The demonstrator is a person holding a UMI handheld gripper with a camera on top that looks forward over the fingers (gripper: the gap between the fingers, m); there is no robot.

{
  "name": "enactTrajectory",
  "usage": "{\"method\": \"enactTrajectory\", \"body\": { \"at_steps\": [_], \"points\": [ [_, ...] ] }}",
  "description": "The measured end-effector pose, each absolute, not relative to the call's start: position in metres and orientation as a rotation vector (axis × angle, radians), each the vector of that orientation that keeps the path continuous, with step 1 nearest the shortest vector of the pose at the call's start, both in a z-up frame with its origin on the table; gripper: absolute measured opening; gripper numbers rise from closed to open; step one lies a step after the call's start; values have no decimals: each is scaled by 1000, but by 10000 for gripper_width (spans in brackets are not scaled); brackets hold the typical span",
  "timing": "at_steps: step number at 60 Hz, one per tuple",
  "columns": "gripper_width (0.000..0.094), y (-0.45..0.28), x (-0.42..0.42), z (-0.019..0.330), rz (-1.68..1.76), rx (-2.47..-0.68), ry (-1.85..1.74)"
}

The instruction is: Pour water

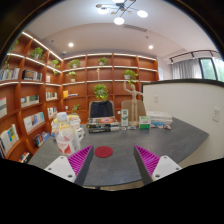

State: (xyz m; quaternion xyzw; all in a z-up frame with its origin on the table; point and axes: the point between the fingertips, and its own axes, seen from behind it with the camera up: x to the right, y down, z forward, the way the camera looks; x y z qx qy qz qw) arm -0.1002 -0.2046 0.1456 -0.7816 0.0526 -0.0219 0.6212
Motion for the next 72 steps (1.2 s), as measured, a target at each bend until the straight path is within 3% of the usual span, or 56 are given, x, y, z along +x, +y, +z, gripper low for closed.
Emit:
{"method": "enactTrajectory", "body": {
  "at_steps": [14,39,49,52,53,58,60,61,63,72],
  "points": [
    [855,-206,-177,103,11,-1800,-10],
    [853,-126,-246,96,25,-1739,-70],
    [691,-105,-243,103,-1,-1700,-57],
    [593,-100,-246,104,1,-1683,-69],
    [510,-99,-247,104,8,-1680,-69],
    [419,-98,-250,103,21,-1680,-61],
    [431,-98,-250,104,26,-1680,-65],
    [377,-98,-250,105,25,-1679,-68],
    [353,-97,-251,105,26,-1677,-72],
    [347,-98,-254,104,17,-1676,-95]
  ]
}}
